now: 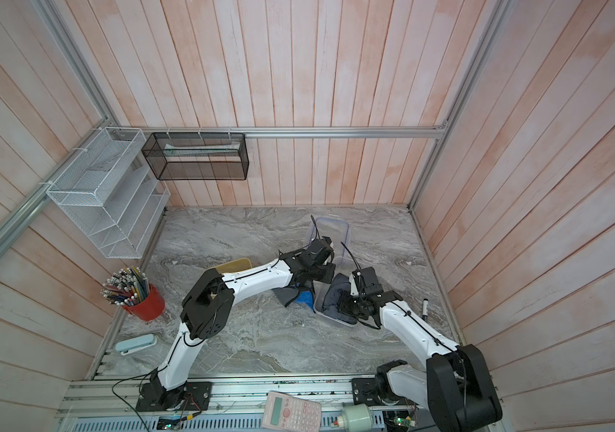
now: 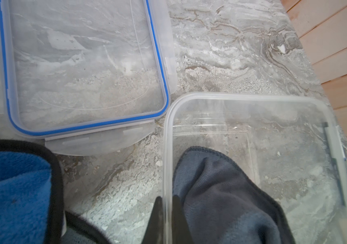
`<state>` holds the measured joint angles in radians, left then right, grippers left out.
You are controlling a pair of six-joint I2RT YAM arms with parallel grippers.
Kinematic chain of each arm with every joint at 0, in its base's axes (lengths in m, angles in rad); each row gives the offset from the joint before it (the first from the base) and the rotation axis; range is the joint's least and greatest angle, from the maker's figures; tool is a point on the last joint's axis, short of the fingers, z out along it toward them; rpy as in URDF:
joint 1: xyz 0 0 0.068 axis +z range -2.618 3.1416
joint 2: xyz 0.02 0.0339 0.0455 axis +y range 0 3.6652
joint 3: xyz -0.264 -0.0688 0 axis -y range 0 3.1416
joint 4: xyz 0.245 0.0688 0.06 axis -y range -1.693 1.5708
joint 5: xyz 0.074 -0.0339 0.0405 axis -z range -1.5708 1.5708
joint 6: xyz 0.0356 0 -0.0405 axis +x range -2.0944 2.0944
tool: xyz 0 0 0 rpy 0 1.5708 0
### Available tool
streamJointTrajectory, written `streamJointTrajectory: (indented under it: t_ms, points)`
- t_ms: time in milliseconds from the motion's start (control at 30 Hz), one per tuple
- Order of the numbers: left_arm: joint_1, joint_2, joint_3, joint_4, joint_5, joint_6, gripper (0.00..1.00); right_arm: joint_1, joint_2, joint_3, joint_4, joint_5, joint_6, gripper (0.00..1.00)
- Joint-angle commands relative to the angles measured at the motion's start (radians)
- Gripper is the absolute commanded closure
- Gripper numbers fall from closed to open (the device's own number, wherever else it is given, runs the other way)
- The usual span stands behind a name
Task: Wipe the insides of the lunch boxes
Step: Wipe the dirt inside the lunch box.
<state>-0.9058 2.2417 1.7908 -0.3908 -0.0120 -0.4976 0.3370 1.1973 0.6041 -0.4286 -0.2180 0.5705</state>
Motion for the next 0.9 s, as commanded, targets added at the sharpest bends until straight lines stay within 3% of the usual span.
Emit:
streamJointTrajectory:
  t_ms: [0, 267, 667, 867]
  points:
    - [0.011, -0.009, -0.021, 0.036, -0.014, 0.011, 1.00, 0.029, 0.059, 0.054, -0.121, 0.178, -0.036, 1.00]
    - [0.010, -0.038, -0.060, 0.047, -0.016, 0.011, 1.00, 0.037, 0.133, 0.147, -0.152, 0.298, -0.082, 1.00]
    - [0.010, -0.051, -0.077, 0.074, -0.036, -0.019, 1.00, 0.148, 0.186, 0.105, -0.012, -0.095, -0.116, 1.00]
    - [0.010, -0.057, -0.085, 0.072, -0.086, -0.019, 1.00, 0.147, 0.161, 0.124, -0.101, -0.136, -0.142, 1.00]
